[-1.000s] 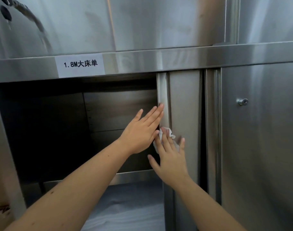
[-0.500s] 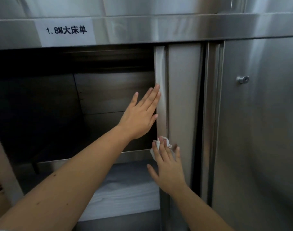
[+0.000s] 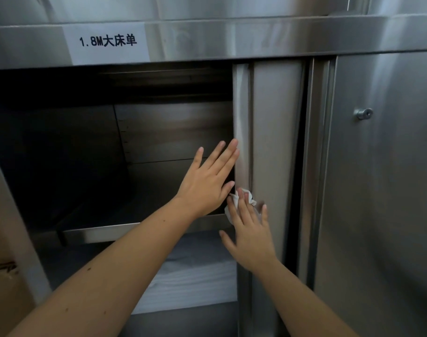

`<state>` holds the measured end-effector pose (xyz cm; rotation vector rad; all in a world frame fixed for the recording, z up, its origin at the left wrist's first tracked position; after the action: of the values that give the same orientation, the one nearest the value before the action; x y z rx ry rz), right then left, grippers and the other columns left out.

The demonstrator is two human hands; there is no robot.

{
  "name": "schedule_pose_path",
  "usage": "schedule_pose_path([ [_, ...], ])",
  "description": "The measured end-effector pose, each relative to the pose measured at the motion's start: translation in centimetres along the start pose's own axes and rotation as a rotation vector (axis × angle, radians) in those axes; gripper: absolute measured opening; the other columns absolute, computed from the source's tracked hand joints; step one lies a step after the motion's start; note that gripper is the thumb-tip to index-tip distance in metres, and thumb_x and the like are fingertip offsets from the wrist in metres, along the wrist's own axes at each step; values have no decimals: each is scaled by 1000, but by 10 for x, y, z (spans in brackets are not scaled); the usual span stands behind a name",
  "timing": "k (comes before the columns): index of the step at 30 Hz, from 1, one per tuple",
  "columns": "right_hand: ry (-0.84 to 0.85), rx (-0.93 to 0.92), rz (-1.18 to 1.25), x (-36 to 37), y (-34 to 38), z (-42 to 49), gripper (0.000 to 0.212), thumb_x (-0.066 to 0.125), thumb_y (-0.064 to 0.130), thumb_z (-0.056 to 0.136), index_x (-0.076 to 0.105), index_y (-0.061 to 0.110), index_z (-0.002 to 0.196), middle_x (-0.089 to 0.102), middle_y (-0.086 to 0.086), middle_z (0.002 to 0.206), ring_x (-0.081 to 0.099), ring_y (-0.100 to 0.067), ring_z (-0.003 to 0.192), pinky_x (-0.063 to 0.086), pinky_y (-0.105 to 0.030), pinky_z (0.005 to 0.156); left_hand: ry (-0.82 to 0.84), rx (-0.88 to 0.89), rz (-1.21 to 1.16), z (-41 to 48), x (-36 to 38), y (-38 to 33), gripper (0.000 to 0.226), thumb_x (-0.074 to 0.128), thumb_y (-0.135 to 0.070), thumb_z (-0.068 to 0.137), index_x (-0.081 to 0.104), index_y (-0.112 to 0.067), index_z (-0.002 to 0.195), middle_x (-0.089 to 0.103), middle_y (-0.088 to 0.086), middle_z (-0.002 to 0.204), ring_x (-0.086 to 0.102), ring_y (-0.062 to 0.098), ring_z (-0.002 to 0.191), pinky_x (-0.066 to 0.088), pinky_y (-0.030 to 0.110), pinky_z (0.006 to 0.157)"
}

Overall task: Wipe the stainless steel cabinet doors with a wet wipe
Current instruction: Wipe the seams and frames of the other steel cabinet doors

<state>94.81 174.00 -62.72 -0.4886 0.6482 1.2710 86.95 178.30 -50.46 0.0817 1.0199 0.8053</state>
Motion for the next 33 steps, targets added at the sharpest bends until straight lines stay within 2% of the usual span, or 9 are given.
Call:
schedule_pose_path([
  [3,21,1,1,2,1,-5,73,35,52,85,23,15,147,24,-10,154,26,-24,139,22,-61,106,-16,-1,-11,-2,-3,0,63,14,-45,98,-24,-19,141,-41,-5,140,-31,14,134,-19,41,107],
  [7,-108,12,33,-30,2,31,73,36,51,85,24,16,148,25,-10,154,22,-20,140,6,-56,106,11,5,32,-2,-2,0,61,9,-44,98,-28,-19,139,-46,-4,137,-35,13,132,-21,41,107],
  [10,-94,-22,20,-38,1,43,74,35,52,86,20,18,150,20,-8,156,19,-19,142,1,-54,107,5,-7,18,-2,-3,-2,61,10,-44,98,-29,-19,138,-46,-4,137,-36,13,131,-22,41,106],
  [15,15,19,28,3,1,-4,74,36,53,85,25,15,147,22,-11,155,21,-23,140,8,-58,105,25,-26,33,-1,-2,-1,63,15,-43,101,-29,-19,138,-46,-5,136,-33,13,133,-20,41,107],
  [18,84,10,-24,13,0,-19,72,33,53,85,28,14,145,27,-12,153,32,-26,137,13,-59,104,32,-51,30,-1,0,-3,64,17,-43,102,-30,-18,138,-46,-4,136,-33,13,133,-20,42,107],
  [20,86,-6,-39,9,0,-19,71,32,53,86,30,13,144,30,-12,152,37,-26,136,12,-60,104,29,-55,26,-2,-1,-5,64,17,-42,102,-29,-17,138,-45,-3,137,-32,13,134,-19,41,107],
  [24,51,25,0,-4,1,-3,70,34,52,85,38,13,143,31,-11,152,36,-25,136,11,-60,104,13,-56,27,-3,-1,-7,63,17,-42,102,-27,-16,139,-41,-2,141,-29,14,136,-18,41,108],
  [31,96,18,-6,12,0,-18,72,32,53,85,29,14,145,28,-11,153,39,-26,134,14,-58,105,30,-42,50,-6,7,-9,62,15,-41,101,-28,-17,139,-44,-3,138,-31,14,134,-18,41,109],
  [33,99,32,8,15,1,-22,71,33,52,84,30,13,144,29,-11,152,40,-25,133,15,-59,104,-37,-30,33,-6,8,-10,63,19,-40,100,-22,-16,141,-38,-1,143,-26,14,136,-16,42,109],
])
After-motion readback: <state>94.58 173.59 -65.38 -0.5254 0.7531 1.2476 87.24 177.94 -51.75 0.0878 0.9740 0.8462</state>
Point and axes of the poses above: each hand's wrist, its own z-axis towards the middle knuckle, its own x-axis out of the palm, y = z × x, the point moved 6 cm from there along z, towards the middle knuckle
